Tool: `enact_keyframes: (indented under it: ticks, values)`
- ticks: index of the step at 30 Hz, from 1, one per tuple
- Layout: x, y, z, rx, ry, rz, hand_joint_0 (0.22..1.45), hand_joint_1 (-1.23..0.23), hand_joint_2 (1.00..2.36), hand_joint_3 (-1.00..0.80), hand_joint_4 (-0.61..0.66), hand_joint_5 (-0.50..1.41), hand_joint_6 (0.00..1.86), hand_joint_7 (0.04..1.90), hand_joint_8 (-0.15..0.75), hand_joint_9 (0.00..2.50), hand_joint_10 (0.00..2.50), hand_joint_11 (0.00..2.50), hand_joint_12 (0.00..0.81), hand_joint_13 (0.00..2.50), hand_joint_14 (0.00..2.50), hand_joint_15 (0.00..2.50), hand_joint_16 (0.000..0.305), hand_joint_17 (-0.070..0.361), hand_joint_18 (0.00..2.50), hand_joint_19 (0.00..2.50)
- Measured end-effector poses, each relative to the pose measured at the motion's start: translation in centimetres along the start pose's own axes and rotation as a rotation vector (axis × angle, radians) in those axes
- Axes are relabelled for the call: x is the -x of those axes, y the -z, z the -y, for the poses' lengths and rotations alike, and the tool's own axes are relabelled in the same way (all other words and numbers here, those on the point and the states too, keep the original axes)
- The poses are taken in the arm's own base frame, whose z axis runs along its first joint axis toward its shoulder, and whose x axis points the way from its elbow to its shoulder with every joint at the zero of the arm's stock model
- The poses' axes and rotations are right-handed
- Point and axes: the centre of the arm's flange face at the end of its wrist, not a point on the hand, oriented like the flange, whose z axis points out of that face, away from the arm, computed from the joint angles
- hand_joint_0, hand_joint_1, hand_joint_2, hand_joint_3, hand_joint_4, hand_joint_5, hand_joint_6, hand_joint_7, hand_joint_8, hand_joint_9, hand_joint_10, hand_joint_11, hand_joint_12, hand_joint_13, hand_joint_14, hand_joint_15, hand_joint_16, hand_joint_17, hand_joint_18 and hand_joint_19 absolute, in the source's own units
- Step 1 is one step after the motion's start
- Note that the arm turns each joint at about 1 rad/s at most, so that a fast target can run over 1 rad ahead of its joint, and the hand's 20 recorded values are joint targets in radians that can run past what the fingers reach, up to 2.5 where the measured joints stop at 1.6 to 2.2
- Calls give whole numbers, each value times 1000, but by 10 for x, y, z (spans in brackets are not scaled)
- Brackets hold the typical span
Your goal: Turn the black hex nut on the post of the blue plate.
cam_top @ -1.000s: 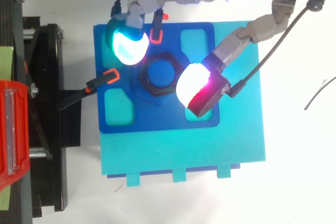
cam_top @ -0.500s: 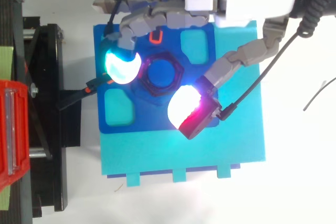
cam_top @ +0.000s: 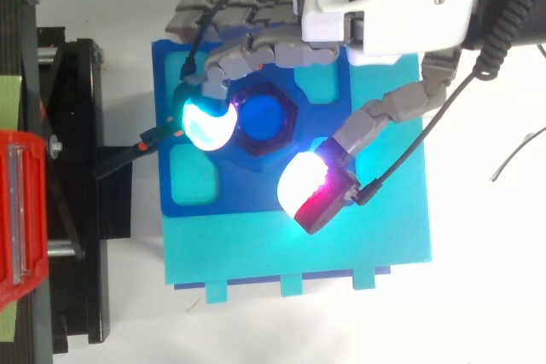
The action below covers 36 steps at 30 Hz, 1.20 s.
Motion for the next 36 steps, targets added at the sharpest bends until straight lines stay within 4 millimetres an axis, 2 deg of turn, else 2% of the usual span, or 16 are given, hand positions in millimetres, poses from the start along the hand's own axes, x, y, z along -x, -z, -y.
enact_keyframes:
  ticks: [18,36]
  values:
    - [3,2,4,-5,-1,4,427,-555,1000,-500,161,-251,503,898,228,0,0,0,345,0,0,0,46,103,0,0]
    - [17,11,22,-9,28,8,427,-554,1000,-500,161,-251,503,898,229,0,0,0,344,0,0,0,46,103,0,0]
